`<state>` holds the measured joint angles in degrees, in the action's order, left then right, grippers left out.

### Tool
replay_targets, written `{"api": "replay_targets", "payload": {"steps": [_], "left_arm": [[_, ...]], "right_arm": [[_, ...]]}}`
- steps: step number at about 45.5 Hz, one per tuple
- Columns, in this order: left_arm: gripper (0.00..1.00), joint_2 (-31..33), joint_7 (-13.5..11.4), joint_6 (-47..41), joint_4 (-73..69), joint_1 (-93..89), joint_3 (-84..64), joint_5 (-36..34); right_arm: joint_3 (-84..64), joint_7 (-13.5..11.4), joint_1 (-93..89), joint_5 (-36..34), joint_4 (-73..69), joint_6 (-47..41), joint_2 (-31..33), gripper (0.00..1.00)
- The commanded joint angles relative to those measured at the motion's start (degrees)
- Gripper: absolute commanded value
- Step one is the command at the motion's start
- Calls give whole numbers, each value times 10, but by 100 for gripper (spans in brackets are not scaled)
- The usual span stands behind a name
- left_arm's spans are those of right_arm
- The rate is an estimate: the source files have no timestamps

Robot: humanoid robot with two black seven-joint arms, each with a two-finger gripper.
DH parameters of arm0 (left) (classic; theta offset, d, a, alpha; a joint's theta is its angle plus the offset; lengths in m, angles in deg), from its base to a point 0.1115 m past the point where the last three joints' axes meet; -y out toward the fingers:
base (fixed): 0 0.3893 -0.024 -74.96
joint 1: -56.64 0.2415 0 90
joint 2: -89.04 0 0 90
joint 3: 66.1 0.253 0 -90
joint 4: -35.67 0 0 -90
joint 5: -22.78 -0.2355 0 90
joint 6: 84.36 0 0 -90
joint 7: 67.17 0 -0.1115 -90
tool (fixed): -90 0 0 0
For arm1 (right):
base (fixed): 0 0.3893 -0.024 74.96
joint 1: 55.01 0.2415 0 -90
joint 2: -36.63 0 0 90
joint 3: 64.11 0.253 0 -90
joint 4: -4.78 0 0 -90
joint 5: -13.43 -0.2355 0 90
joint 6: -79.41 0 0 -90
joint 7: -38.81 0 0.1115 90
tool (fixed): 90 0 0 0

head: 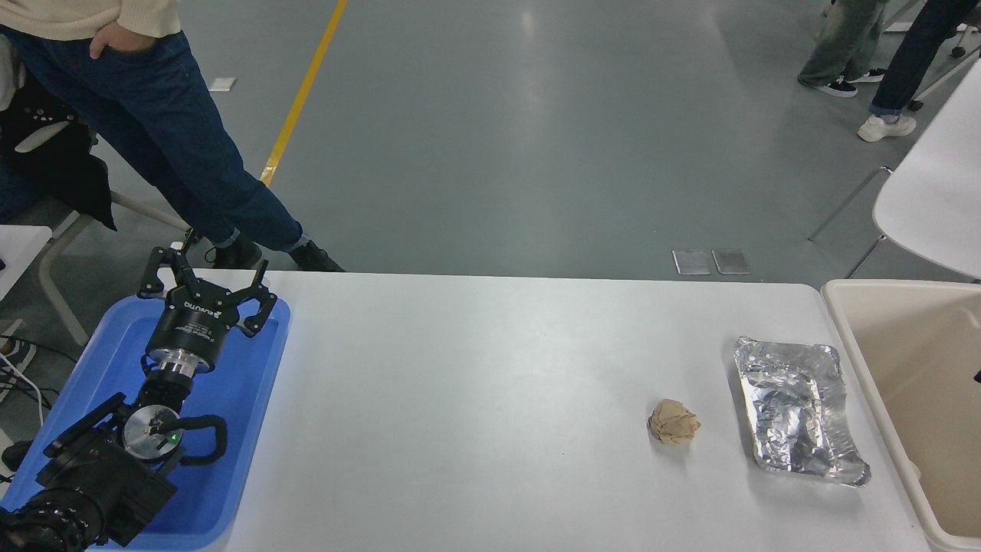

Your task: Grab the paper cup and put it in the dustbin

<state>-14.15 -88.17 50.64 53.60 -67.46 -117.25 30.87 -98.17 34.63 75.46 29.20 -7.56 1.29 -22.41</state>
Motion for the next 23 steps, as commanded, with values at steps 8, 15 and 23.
{"api": "replay_targets", "payload": {"steps": [8, 15, 23], "left_arm": [[100, 0, 1, 0, 0, 0, 0, 0], [100, 1, 1, 0, 0, 0, 0, 0], [100, 1, 1, 0, 0, -1, 0, 0]], "right_arm": [[-11, 0, 85, 1, -170, 3, 85, 100], [-54, 0, 147, 9, -270, -3, 120, 100], [-200, 0, 301, 8, -428, -51, 136, 100]]}}
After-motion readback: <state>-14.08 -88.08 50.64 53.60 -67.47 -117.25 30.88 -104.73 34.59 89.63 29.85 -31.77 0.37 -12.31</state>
